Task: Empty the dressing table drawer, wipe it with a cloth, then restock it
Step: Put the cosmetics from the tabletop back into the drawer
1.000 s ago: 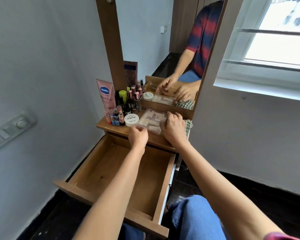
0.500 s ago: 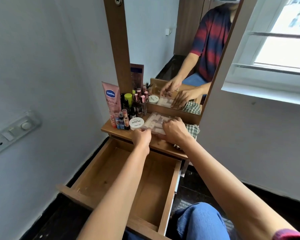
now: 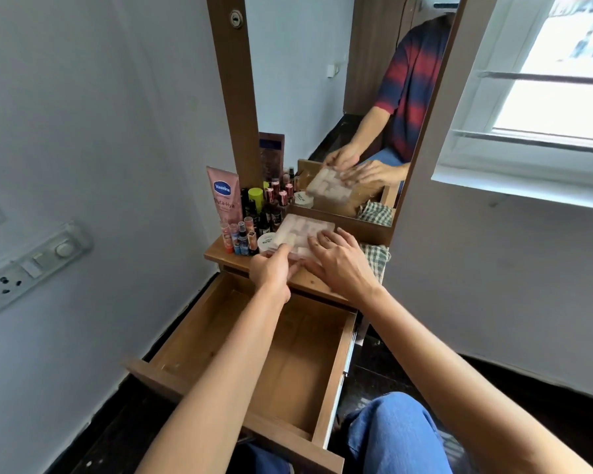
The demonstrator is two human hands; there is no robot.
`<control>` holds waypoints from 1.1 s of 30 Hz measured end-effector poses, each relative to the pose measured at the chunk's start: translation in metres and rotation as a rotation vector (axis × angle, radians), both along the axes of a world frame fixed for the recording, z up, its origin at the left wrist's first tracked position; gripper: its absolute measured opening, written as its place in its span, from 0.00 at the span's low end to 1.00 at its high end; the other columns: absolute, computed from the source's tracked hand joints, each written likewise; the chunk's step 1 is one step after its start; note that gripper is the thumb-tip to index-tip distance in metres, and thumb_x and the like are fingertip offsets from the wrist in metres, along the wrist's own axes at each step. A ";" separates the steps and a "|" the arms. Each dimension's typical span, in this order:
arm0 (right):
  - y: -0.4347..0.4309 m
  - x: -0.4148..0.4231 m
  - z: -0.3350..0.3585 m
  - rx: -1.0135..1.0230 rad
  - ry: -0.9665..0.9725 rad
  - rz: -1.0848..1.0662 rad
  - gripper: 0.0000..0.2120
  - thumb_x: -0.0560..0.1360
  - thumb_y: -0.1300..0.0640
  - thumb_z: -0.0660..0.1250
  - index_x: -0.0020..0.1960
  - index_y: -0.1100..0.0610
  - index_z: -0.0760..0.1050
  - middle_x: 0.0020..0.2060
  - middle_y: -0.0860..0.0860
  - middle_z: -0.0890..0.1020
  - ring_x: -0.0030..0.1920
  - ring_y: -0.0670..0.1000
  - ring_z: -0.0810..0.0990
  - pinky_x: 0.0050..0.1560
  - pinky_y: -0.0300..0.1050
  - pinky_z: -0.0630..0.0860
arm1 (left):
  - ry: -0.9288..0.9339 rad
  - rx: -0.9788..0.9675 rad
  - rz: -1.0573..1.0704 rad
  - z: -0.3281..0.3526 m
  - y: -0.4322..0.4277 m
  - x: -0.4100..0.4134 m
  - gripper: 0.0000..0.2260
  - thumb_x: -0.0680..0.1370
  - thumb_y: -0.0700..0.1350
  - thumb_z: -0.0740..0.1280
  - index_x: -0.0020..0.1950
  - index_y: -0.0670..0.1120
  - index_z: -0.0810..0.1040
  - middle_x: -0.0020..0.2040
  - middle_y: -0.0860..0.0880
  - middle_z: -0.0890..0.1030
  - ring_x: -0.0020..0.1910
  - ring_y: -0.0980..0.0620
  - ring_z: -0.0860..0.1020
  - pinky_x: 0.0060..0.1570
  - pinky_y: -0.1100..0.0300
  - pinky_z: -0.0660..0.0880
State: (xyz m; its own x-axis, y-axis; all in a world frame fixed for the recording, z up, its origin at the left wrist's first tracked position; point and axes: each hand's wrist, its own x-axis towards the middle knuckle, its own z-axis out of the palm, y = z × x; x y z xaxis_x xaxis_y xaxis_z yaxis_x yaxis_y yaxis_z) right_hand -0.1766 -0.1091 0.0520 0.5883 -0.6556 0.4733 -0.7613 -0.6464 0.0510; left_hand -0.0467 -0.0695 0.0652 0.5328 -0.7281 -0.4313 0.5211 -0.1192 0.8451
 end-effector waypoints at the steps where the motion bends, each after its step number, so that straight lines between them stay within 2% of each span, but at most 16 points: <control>1: 0.012 0.002 -0.003 -0.018 -0.064 0.020 0.29 0.78 0.42 0.53 0.62 0.63 0.76 0.56 0.61 0.82 0.62 0.59 0.78 0.66 0.56 0.70 | 0.004 -0.016 -0.002 0.001 0.012 0.004 0.12 0.74 0.37 0.71 0.56 0.37 0.76 0.51 0.40 0.81 0.43 0.46 0.83 0.43 0.51 0.82; 4: 0.054 0.012 -0.013 0.010 -0.177 0.081 0.28 0.79 0.43 0.54 0.66 0.62 0.74 0.62 0.60 0.79 0.66 0.59 0.75 0.69 0.54 0.67 | -0.015 -0.045 -0.019 0.001 0.052 0.018 0.14 0.75 0.36 0.69 0.60 0.39 0.76 0.53 0.40 0.82 0.44 0.47 0.83 0.42 0.52 0.82; 7: 0.097 0.019 -0.027 -0.019 -0.222 0.163 0.24 0.79 0.46 0.56 0.67 0.61 0.74 0.63 0.57 0.78 0.66 0.54 0.75 0.68 0.50 0.67 | -0.051 -0.049 -0.051 -0.009 0.094 0.031 0.17 0.76 0.35 0.68 0.63 0.44 0.73 0.54 0.42 0.80 0.48 0.45 0.83 0.42 0.52 0.81; 10: 0.129 0.024 -0.048 0.046 -0.229 0.202 0.23 0.79 0.48 0.56 0.66 0.59 0.75 0.63 0.55 0.78 0.66 0.51 0.75 0.69 0.47 0.66 | -0.098 0.018 -0.103 -0.028 0.126 0.039 0.16 0.76 0.35 0.68 0.62 0.46 0.73 0.55 0.42 0.79 0.50 0.45 0.82 0.42 0.53 0.81; 12: 0.141 0.026 -0.063 0.095 -0.193 0.187 0.22 0.78 0.48 0.56 0.65 0.58 0.76 0.61 0.53 0.80 0.64 0.50 0.76 0.67 0.46 0.68 | -0.083 0.091 -0.146 -0.044 0.136 0.042 0.15 0.76 0.34 0.67 0.61 0.44 0.72 0.55 0.41 0.79 0.50 0.44 0.82 0.42 0.53 0.81; 17: 0.156 0.025 -0.080 0.279 -0.068 0.123 0.20 0.74 0.50 0.56 0.54 0.58 0.82 0.50 0.52 0.85 0.52 0.50 0.83 0.53 0.43 0.79 | 0.003 0.252 -0.251 -0.076 0.133 0.040 0.12 0.76 0.29 0.63 0.56 0.40 0.68 0.51 0.35 0.78 0.45 0.41 0.82 0.40 0.50 0.81; 19: 0.154 0.022 -0.086 0.363 -0.020 0.080 0.15 0.73 0.54 0.62 0.53 0.60 0.80 0.48 0.54 0.85 0.50 0.53 0.84 0.50 0.44 0.80 | -0.011 0.289 -0.317 -0.080 0.125 0.035 0.10 0.75 0.27 0.61 0.53 0.38 0.69 0.46 0.36 0.78 0.41 0.43 0.81 0.40 0.50 0.81; 21: 0.150 0.022 -0.091 0.405 0.050 0.029 0.16 0.70 0.59 0.68 0.57 0.62 0.78 0.49 0.57 0.84 0.49 0.56 0.84 0.48 0.46 0.80 | -0.045 0.317 -0.392 -0.084 0.114 0.031 0.10 0.75 0.25 0.60 0.52 0.35 0.72 0.41 0.37 0.78 0.38 0.44 0.80 0.38 0.51 0.80; 23: 0.148 0.023 -0.092 0.441 0.099 0.009 0.17 0.71 0.61 0.68 0.59 0.63 0.76 0.49 0.57 0.83 0.45 0.58 0.84 0.40 0.47 0.80 | -0.097 0.358 -0.443 -0.088 0.106 0.029 0.09 0.75 0.26 0.60 0.52 0.34 0.72 0.43 0.37 0.78 0.40 0.44 0.79 0.37 0.51 0.80; 25: 0.147 0.024 -0.089 0.468 0.132 -0.001 0.13 0.75 0.62 0.62 0.59 0.62 0.74 0.49 0.57 0.82 0.44 0.59 0.83 0.36 0.49 0.79 | -0.140 0.388 -0.492 -0.098 0.099 0.028 0.12 0.75 0.27 0.61 0.57 0.35 0.71 0.51 0.35 0.78 0.44 0.45 0.79 0.35 0.52 0.79; 28: 0.143 0.022 -0.089 0.455 0.152 -0.010 0.08 0.74 0.63 0.64 0.52 0.61 0.77 0.43 0.57 0.82 0.39 0.58 0.83 0.32 0.48 0.77 | -0.171 0.423 -0.547 -0.106 0.096 0.025 0.11 0.77 0.30 0.62 0.56 0.41 0.69 0.52 0.38 0.76 0.45 0.46 0.78 0.37 0.54 0.79; 30: 0.140 0.020 -0.093 0.476 0.152 -0.034 0.08 0.76 0.62 0.62 0.51 0.60 0.78 0.45 0.57 0.83 0.43 0.58 0.83 0.36 0.48 0.78 | -0.189 0.438 -0.572 -0.112 0.093 0.024 0.11 0.76 0.31 0.64 0.54 0.42 0.70 0.54 0.38 0.76 0.46 0.47 0.78 0.38 0.56 0.79; 33: 0.134 0.016 -0.095 0.523 0.160 -0.089 0.11 0.79 0.62 0.58 0.57 0.61 0.77 0.52 0.57 0.81 0.51 0.59 0.81 0.46 0.51 0.78 | -0.262 0.459 -0.587 -0.120 0.086 0.020 0.12 0.76 0.31 0.66 0.57 0.41 0.72 0.53 0.40 0.77 0.46 0.49 0.78 0.40 0.60 0.79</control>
